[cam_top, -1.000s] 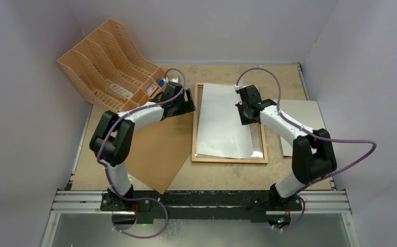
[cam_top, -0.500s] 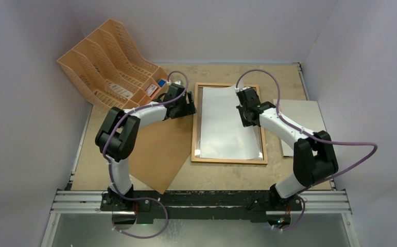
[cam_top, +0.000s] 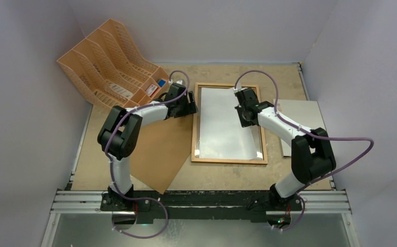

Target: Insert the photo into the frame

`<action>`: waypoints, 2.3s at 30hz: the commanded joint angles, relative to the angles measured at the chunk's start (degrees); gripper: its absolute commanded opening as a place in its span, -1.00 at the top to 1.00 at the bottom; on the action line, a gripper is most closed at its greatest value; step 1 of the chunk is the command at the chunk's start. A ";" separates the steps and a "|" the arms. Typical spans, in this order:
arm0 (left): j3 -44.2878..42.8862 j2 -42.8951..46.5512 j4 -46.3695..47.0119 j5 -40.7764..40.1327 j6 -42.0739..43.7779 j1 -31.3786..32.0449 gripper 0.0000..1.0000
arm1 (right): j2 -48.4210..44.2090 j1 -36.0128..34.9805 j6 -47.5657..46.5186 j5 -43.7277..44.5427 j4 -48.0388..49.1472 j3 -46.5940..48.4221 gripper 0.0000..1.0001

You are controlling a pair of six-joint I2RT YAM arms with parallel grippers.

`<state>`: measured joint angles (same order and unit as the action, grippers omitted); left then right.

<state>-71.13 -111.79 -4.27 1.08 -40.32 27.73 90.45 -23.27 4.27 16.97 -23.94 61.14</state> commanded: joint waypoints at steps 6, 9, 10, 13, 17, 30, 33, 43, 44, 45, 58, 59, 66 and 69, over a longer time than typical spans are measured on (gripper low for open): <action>-1.66 -0.15 1.46 0.99 -0.20 -0.13 -0.36 | 0.91 -0.38 3.47 -3.48 1.16 2.75 0.90; -1.56 0.05 1.51 1.11 -0.20 -0.13 -0.35 | 1.10 -0.38 3.72 -4.18 2.58 2.60 0.90; -1.55 0.07 1.48 1.11 -0.20 -0.13 -0.35 | 1.05 -0.40 3.71 -4.05 2.85 2.51 0.91; -1.55 -0.07 1.71 1.16 -0.20 -0.17 -0.32 | 0.30 -0.38 3.20 -2.52 3.11 1.87 0.94; -1.79 -0.76 2.06 1.46 -0.29 -0.13 -0.26 | -1.52 -0.38 2.91 -2.61 3.54 1.35 0.97; -4.21 -3.42 1.83 1.95 0.32 -0.13 0.08 | -9.97 -0.38 8.39 1.04 3.69 -2.77 1.00; -4.77 -3.84 1.68 2.22 0.41 -0.14 0.24 | -11.41 -0.38 7.75 0.34 4.26 -3.34 1.00; -5.01 -4.15 1.64 2.87 0.50 -0.13 0.46 | -10.69 -0.40 7.64 -8.76 9.97 -5.19 1.00; -4.98 -4.12 1.61 2.87 0.50 -0.13 0.47 | -10.39 -0.38 7.86 -9.07 10.50 -5.43 1.00; -4.98 -4.06 1.50 2.87 0.54 -0.13 0.47 | -10.12 -0.38 8.08 -9.21 10.99 -5.63 1.00; -5.05 -3.70 1.37 2.83 0.50 -0.13 0.49 | -15.98 -0.38 8.98 -7.14 16.08 -9.18 1.00; -5.11 -3.70 1.38 2.75 0.50 -0.13 0.49 | -17.37 -0.38 8.69 -8.01 16.83 -9.77 1.00; -5.42 -3.96 1.04 2.07 0.31 -0.13 0.51 | -26.55 -0.38 8.45 -14.33 19.92 -14.80 1.00; -5.47 -3.97 0.75 1.82 0.31 -0.13 0.52 | -27.86 -0.38 8.90 -15.65 19.75 -15.86 1.00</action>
<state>-74.72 -115.39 -3.55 4.21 -40.32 27.79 64.05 -23.35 12.84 4.84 -6.31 46.92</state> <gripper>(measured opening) 0.252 0.004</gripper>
